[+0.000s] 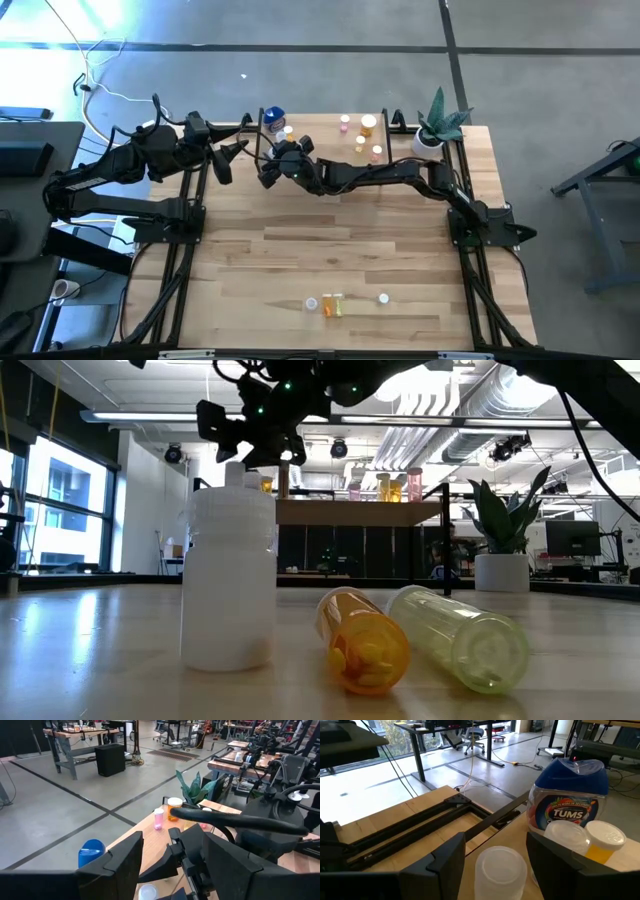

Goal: Pick and place medicine bottles onto shelf by color
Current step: Put the right yellow pill bottle on the shelf

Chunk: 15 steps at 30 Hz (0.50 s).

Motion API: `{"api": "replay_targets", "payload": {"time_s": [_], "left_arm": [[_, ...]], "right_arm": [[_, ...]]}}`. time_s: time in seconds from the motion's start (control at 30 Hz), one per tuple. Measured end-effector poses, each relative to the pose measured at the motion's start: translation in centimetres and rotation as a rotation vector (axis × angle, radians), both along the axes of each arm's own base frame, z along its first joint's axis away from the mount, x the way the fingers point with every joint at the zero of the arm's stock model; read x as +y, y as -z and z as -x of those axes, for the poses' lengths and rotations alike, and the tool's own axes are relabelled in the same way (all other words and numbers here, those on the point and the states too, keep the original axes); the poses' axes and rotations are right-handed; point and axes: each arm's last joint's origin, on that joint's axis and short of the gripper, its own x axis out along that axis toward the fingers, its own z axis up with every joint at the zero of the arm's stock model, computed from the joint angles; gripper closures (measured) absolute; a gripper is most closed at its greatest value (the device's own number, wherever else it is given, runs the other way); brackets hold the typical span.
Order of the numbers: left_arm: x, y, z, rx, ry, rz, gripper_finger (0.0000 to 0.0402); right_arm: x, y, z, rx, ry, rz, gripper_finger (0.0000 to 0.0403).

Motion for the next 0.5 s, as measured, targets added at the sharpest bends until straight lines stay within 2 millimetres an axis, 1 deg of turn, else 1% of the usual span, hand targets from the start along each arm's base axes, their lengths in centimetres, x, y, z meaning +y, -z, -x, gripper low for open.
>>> {"api": "replay_targets", "payload": {"time_s": [0.33, 0.43, 0.5], "left_arm": [[0.0, 0.0, 0.0, -0.003, 0.004, 0.004, 0.0207], [0.0, 0.0, 0.0, -0.007, 0.004, 0.012, 0.0207], [-0.1, 0.1, 0.1, -0.001, 0.003, 0.016, 0.0207]], "right_arm": [[-0.2, -0.3, -0.1, -0.032, -0.015, -0.002, 0.0201], [-0.2, -0.7, 0.0, -0.036, -0.024, 0.006, 0.0201], [-0.2, -1.3, -0.1, -0.038, -0.03, 0.023, 0.0201]]}}
